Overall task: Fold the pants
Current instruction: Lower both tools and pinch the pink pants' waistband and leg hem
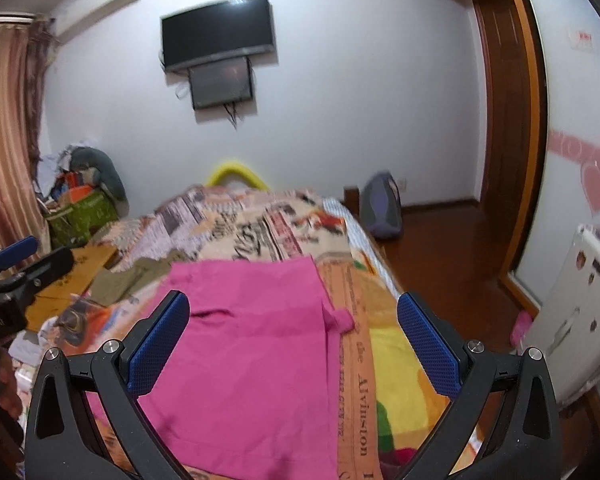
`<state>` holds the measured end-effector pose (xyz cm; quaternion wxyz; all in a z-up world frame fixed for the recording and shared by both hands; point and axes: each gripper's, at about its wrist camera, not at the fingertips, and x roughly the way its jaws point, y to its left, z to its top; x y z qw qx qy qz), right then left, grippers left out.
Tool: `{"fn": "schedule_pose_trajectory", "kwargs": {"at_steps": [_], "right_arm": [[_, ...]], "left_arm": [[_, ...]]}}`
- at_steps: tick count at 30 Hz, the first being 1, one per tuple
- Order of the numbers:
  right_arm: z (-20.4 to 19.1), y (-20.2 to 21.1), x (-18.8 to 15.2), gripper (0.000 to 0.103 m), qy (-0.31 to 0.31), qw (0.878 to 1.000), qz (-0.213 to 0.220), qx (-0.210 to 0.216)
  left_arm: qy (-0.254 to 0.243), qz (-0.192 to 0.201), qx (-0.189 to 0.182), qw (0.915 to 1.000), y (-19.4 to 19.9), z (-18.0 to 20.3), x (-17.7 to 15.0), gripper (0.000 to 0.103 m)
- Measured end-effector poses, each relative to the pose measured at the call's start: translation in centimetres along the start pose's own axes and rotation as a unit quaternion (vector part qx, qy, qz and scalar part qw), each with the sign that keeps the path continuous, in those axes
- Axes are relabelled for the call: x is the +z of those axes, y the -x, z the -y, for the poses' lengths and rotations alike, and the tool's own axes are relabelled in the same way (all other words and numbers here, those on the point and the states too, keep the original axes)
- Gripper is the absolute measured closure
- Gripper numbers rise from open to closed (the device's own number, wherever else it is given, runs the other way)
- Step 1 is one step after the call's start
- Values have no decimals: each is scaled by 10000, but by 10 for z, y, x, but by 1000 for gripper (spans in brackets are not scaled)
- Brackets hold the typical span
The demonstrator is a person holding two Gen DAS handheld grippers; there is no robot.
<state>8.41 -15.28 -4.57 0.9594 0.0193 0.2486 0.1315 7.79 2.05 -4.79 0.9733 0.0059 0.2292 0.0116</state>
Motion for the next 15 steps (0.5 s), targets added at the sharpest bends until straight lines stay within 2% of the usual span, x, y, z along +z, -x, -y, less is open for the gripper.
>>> {"fn": "schedule_pose_trajectory", "kwargs": {"at_steps": [5, 9, 11, 15], "right_arm": [[20, -34, -12, 0, -84, 9984, -508, -244], [33, -58, -20, 0, -74, 9955, -862, -393], [39, -73, -23, 0, -30, 9936, -1052, -409], [46, -102, -28, 1, 23, 9906, -1331, -304]], "left_arm": [[60, -730, -52, 9973, -54, -15, -17, 0], [169, -1344, -172, 9906, -95, -28, -32, 0], [181, -1565, -193, 9873, -112, -33, -39, 9], [204, -2024, -253, 9788, -146, -44, -51, 16]]}}
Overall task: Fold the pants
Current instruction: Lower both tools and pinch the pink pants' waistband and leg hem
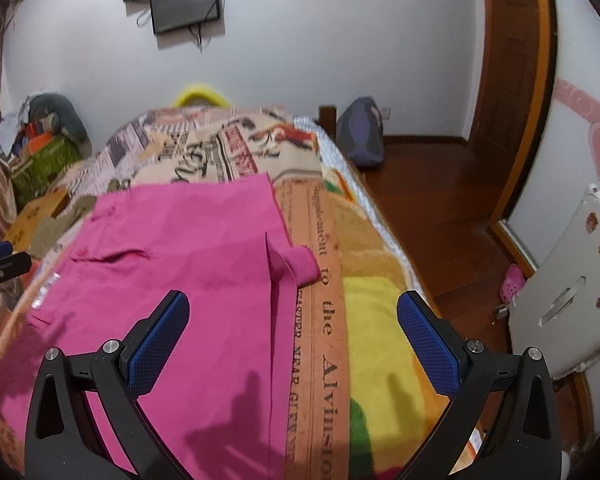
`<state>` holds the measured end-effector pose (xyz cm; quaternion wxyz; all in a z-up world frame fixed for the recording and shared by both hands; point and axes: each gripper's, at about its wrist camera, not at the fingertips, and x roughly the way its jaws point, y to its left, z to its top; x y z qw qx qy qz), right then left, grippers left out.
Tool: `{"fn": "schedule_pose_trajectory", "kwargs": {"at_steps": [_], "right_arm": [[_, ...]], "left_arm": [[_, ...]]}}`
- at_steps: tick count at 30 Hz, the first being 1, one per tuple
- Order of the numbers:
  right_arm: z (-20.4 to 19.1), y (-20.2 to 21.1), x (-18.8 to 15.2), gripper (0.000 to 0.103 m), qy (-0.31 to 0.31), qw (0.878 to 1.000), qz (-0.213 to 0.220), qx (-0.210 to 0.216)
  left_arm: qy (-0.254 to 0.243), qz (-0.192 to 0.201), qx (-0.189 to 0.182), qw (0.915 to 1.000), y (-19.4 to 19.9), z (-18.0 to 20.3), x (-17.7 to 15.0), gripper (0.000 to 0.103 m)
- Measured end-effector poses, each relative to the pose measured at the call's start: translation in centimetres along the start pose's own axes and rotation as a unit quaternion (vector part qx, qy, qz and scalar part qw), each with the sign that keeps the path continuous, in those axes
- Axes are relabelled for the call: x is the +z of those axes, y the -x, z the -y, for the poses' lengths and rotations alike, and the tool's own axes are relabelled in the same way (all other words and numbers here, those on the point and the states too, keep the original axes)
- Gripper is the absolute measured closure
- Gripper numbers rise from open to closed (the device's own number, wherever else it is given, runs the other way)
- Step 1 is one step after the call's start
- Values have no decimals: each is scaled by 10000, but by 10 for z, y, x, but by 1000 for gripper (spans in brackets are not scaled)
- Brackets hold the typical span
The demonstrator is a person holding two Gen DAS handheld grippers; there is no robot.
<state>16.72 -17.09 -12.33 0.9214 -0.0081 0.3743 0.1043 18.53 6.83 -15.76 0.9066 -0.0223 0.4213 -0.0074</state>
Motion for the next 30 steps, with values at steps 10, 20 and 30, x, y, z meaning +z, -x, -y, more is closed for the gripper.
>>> {"fn": "schedule_pose_trajectory", "kwargs": {"at_steps": [10, 20, 30], "right_arm": [[1, -66, 0, 33, 119, 9957, -788, 476], [-1, -98, 2, 54, 174, 9888, -1174, 905], [-7, -103, -2, 89, 442, 9879, -1254, 794]], "left_arm": [[238, -919, -349, 9949, -62, -29, 4, 46], [373, -1255, -693, 9890, -90, -37, 3, 54], [-50, -1120, -774, 9907, -84, -29, 6, 97]]}}
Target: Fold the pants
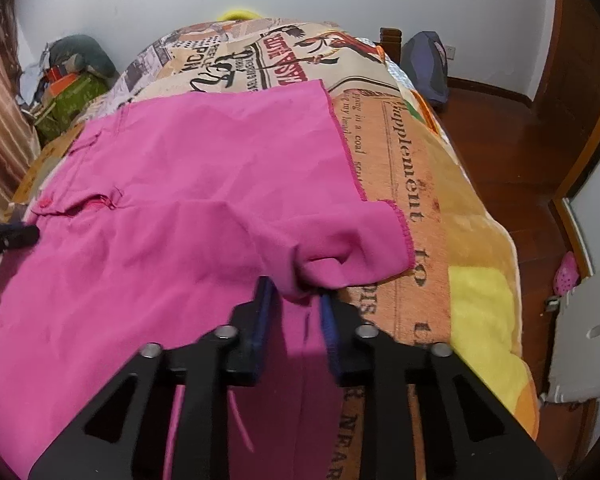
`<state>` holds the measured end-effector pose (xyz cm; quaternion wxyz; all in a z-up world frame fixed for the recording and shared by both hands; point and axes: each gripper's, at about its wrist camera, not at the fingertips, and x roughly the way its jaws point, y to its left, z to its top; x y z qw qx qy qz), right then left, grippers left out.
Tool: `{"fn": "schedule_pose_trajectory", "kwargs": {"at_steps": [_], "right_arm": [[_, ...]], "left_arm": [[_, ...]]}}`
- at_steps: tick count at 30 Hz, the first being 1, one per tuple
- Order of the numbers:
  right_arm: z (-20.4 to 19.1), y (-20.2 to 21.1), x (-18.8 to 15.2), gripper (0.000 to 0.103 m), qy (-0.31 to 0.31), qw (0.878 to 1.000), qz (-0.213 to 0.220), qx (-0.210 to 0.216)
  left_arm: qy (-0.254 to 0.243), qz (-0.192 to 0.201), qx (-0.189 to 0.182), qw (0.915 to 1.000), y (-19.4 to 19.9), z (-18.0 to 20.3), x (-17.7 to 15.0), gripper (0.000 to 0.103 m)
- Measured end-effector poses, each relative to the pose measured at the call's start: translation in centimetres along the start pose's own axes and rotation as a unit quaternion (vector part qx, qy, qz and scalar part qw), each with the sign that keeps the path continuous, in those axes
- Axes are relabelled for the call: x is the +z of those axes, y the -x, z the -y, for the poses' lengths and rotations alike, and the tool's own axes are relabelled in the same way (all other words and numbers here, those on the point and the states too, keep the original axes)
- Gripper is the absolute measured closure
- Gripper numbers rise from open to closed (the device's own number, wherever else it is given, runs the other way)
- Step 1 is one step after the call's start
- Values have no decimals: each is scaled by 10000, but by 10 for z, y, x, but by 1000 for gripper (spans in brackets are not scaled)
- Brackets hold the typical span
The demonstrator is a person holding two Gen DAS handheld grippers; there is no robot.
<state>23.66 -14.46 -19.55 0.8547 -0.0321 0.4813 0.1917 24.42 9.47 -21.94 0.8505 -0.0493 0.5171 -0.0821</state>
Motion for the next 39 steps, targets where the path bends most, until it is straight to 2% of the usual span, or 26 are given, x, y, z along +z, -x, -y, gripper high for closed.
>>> {"fn": "schedule_pose_trajectory", "kwargs": {"at_steps": [1, 9, 13, 19, 22, 24, 26, 29, 33, 39], "right_arm": [[0, 0, 0, 90, 2, 10000, -10, -3], [-3, 2, -7, 93, 53, 9999, -91, -31], [-9, 1, -7, 93, 175, 9996, -104, -196], [-6, 15, -5, 87, 114, 9997, -78, -197], [-1, 30, 2, 87, 1, 9998, 88, -174], [1, 42, 9, 82, -20, 9996, 241, -163], [2, 53, 17, 65, 4, 9988, 445, -197], [1, 63, 25, 48, 45, 9968, 753, -265], [6, 53, 41, 46, 45, 9958, 862, -321], [21, 6, 50, 46, -132, 9988, 456, -149]], "left_arm": [[-2, 20, 23, 10000, 1, -1, 0, 100], [-163, 27, 407, 9990, 1, -7, -3, 100], [-25, -33, 344, 9994, -3, -12, -3, 99], [42, -38, 322, 9995, 10, -10, 0, 98], [-62, 100, 418, 9991, 21, -7, 3, 92], [-71, 211, 445, 9988, 27, -6, 7, 86], [-55, 309, 477, 9984, 31, -7, 11, 76], [-6, 425, 504, 9978, 34, -10, 17, 69], [95, 404, 572, 9975, 23, -17, 26, 63], [327, 177, 276, 9989, -4, -26, 32, 63]]}}
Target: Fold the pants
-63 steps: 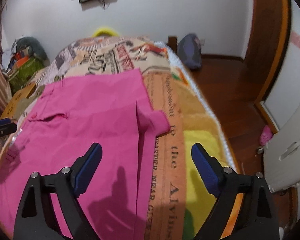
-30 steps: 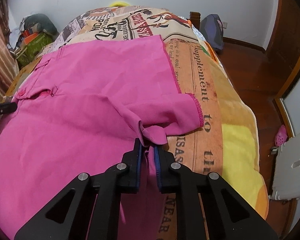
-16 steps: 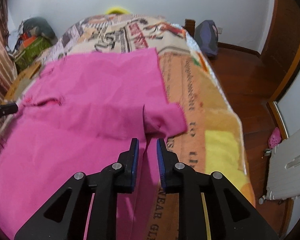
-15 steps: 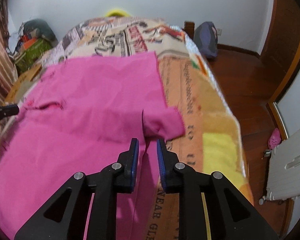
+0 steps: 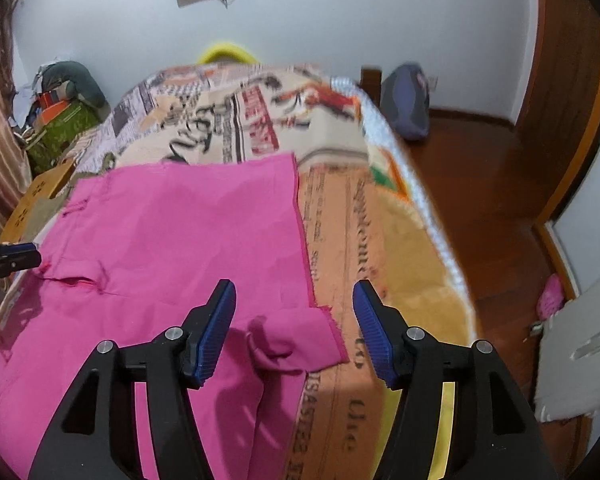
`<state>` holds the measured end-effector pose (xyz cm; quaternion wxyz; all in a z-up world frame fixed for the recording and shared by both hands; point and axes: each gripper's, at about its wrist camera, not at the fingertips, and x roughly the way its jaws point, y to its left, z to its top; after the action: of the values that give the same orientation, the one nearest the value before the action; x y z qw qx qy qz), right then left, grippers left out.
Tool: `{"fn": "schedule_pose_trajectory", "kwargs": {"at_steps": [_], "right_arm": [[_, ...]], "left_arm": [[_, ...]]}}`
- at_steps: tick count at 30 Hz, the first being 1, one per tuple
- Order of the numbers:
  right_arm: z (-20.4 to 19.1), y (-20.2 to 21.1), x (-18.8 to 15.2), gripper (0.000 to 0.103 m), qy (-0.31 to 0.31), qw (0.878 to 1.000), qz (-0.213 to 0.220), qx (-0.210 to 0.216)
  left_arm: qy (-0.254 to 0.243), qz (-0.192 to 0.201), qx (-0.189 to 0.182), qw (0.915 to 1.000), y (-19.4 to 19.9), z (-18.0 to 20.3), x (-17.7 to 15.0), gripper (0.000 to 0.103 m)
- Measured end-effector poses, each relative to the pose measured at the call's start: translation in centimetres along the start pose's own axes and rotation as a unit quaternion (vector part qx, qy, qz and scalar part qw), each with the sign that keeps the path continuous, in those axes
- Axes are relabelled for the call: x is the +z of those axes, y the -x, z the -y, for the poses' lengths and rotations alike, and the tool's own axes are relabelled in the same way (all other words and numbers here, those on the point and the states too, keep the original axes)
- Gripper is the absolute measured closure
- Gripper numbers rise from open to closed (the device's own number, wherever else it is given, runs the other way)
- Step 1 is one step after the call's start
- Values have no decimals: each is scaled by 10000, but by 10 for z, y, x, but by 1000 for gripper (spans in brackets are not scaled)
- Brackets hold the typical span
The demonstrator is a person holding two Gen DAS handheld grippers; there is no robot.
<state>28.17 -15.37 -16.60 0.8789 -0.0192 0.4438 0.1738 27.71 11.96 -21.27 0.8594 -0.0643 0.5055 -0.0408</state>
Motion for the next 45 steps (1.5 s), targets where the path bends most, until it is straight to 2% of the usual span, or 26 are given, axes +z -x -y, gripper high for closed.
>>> {"fn": "schedule_pose_trajectory", "kwargs": {"at_steps": [6, 9, 12, 14, 15, 16, 20, 24, 31, 35, 42, 44, 45], "right_arm": [[12, -40, -9, 46, -224, 9978, -532, 334], [10, -40, -11, 46, -135, 9978, -499, 405], [3, -40, -10, 61, 68, 9982, -483, 363], [-3, -42, -11, 77, 285, 9982, -480, 196], [-4, -44, -10, 81, 362, 9982, -471, 121], [-6, -45, -10, 90, 429, 9979, -477, 68], [-11, -49, -12, 92, 601, 9970, -488, -75], [-12, -50, -12, 92, 723, 9959, -514, -179], [-12, -48, -7, 89, 645, 9956, -657, -148], [-13, -38, -1, 75, 652, 9960, -560, -226], [-12, -11, 27, 70, 466, 9988, -100, -113], [-15, -3, 35, 57, 505, 9986, 83, -129], [-16, 1, 40, 55, 530, 9983, 204, -146]], "left_arm": [[136, -172, -276, 9994, -22, -2, 3, 63], [167, -142, -506, 9985, -23, -3, 5, 63], [62, -90, -430, 9990, -24, 1, 7, 72], [0, -31, -295, 9996, -23, 3, 8, 90], [-15, 22, -165, 9999, -22, 3, 8, 96], [1, 64, -54, 10000, -21, 3, 9, 96], [-104, 156, 319, 9993, -23, 6, 12, 96], [-153, 148, 542, 9983, -26, 1, 12, 95], [-87, 14, 318, 9995, -19, -7, 11, 95], [-121, 217, 353, 9991, 1, -8, 17, 95], [-228, 623, 537, 9964, 31, -13, 43, 93], [-229, 679, 574, 9958, 33, -16, 51, 87], [-233, 717, 610, 9953, 33, -16, 54, 84]]}}
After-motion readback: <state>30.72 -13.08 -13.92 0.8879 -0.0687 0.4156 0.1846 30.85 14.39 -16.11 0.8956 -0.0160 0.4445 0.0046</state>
